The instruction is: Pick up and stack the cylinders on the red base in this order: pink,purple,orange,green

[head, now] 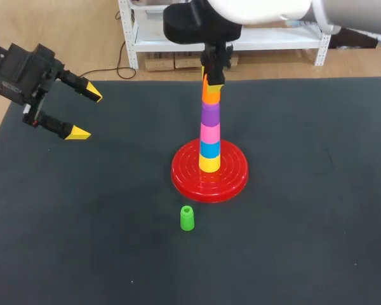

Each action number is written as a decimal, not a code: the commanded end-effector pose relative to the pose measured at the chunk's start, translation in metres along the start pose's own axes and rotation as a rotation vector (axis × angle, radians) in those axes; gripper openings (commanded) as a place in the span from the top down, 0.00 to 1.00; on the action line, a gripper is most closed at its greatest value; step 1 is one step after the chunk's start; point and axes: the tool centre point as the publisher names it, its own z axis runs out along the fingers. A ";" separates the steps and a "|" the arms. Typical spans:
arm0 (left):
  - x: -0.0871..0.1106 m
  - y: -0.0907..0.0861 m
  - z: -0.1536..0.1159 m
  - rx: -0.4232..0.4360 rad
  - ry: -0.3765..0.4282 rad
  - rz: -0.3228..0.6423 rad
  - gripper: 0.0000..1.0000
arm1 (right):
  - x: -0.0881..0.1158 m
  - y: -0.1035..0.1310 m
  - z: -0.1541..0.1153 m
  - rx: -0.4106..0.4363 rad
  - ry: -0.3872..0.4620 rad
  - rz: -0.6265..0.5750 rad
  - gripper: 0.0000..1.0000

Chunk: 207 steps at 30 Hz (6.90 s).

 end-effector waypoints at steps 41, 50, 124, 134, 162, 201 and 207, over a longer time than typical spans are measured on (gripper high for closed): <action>0.001 0.000 0.001 -0.002 0.000 0.001 0.00 | 0.001 -0.005 0.016 -0.033 -0.029 0.023 1.00; 0.001 0.000 0.001 -0.002 0.000 0.001 0.00 | 0.003 -0.008 0.019 -0.068 -0.047 0.041 1.00; 0.001 0.000 0.001 -0.002 0.000 0.001 0.00 | -0.043 0.102 0.033 0.024 -0.088 -0.250 0.00; 0.001 0.000 0.001 -0.002 0.000 0.001 0.00 | -0.046 0.113 0.086 -0.011 -0.017 -0.256 0.00; 0.001 0.000 0.001 -0.002 0.000 0.001 0.00 | -0.046 0.141 0.154 -0.065 0.004 -0.197 0.00; 0.001 0.000 0.001 -0.002 0.000 0.001 0.00 | -0.056 0.133 0.206 -0.113 0.017 -0.125 0.00; 0.001 0.000 0.001 -0.002 0.000 0.001 0.00 | -0.057 0.134 0.207 -0.115 0.018 -0.122 0.53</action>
